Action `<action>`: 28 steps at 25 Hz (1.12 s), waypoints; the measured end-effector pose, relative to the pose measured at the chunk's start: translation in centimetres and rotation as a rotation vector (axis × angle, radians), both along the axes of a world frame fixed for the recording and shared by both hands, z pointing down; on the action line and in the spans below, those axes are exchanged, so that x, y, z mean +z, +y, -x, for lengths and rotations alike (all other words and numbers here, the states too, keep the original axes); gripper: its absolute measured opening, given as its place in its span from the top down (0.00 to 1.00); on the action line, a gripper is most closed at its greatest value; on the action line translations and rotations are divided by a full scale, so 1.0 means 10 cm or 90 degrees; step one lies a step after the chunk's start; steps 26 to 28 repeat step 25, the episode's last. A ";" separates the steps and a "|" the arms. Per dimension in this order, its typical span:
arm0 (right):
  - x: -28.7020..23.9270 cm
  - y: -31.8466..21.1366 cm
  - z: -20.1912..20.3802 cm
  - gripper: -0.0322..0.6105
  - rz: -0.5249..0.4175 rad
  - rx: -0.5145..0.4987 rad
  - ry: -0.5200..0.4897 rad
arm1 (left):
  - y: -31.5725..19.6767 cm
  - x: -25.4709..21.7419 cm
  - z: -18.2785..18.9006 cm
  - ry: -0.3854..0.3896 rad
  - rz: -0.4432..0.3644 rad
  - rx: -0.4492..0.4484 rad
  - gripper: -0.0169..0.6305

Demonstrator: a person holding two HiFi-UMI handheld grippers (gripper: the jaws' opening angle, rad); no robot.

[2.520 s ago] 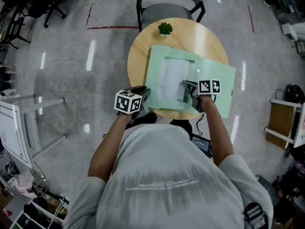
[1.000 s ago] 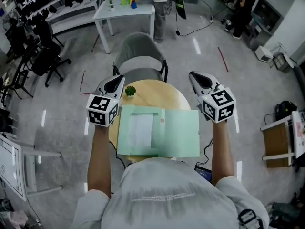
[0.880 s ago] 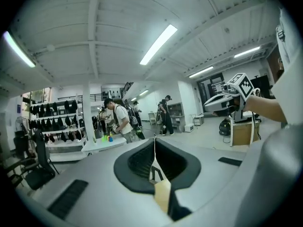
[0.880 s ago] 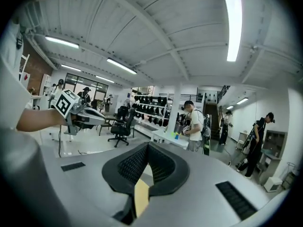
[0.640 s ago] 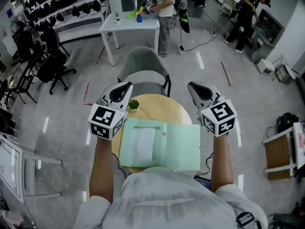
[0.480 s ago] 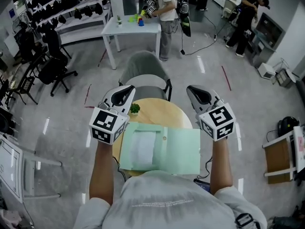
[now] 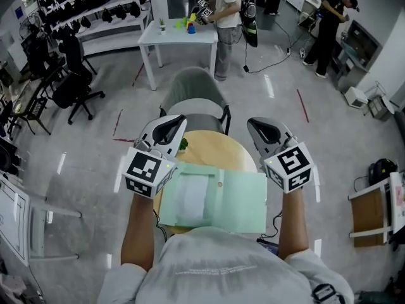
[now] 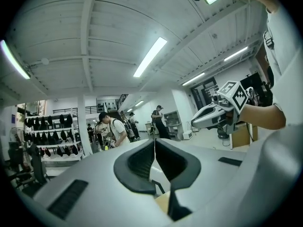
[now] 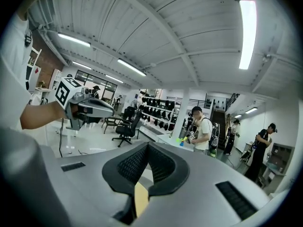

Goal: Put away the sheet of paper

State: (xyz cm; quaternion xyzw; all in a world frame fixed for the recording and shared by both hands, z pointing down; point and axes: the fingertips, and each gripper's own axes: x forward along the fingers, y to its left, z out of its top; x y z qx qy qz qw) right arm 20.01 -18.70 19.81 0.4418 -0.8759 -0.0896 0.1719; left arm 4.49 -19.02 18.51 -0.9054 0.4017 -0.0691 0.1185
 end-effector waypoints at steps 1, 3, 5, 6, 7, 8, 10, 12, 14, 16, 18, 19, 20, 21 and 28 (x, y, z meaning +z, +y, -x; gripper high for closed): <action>0.03 0.00 0.01 0.91 0.001 0.001 0.005 | 0.00 0.02 -0.01 0.001 0.003 0.000 0.94; 0.05 -0.01 0.02 0.91 0.004 0.002 0.010 | 0.01 0.04 -0.03 0.000 0.007 0.003 0.94; 0.03 -0.03 0.03 0.91 0.005 0.003 0.007 | 0.00 0.03 -0.02 -0.001 0.008 0.004 0.94; 0.01 -0.03 0.03 0.91 0.006 0.004 0.003 | -0.01 0.03 0.00 -0.001 0.010 0.003 0.94; 0.02 -0.04 0.03 0.91 0.007 0.005 0.000 | -0.02 0.04 0.02 0.000 0.013 0.001 0.94; 0.03 -0.04 0.03 0.91 0.009 0.007 -0.004 | -0.02 0.06 0.04 0.001 0.016 0.000 0.94; 0.07 -0.03 0.03 0.91 0.013 0.012 -0.008 | -0.01 0.11 0.06 0.003 0.021 -0.001 0.94; 0.09 -0.05 0.01 0.91 0.015 0.021 -0.004 | -0.02 0.14 0.06 0.004 0.025 -0.001 0.94; 0.10 -0.07 0.00 0.91 0.019 0.028 -0.001 | -0.03 0.17 0.06 0.003 0.030 0.000 0.94; 0.11 -0.09 -0.01 0.91 0.022 0.032 -0.001 | -0.05 0.20 0.06 0.001 0.035 -0.001 0.94; 0.14 -0.09 -0.02 0.91 0.024 0.034 0.000 | -0.05 0.24 0.06 0.001 0.038 -0.002 0.94; 0.16 -0.09 -0.02 0.91 0.025 0.034 0.001 | -0.05 0.25 0.06 0.001 0.039 -0.002 0.94; 0.17 -0.10 -0.02 0.91 0.025 0.035 0.001 | -0.05 0.26 0.07 0.000 0.040 -0.002 0.94; 0.18 -0.10 -0.01 0.91 0.026 0.035 0.001 | -0.05 0.27 0.08 0.000 0.040 -0.002 0.94; 0.22 -0.11 0.02 0.91 0.029 0.035 -0.001 | -0.06 0.29 0.12 0.001 0.040 -0.002 0.94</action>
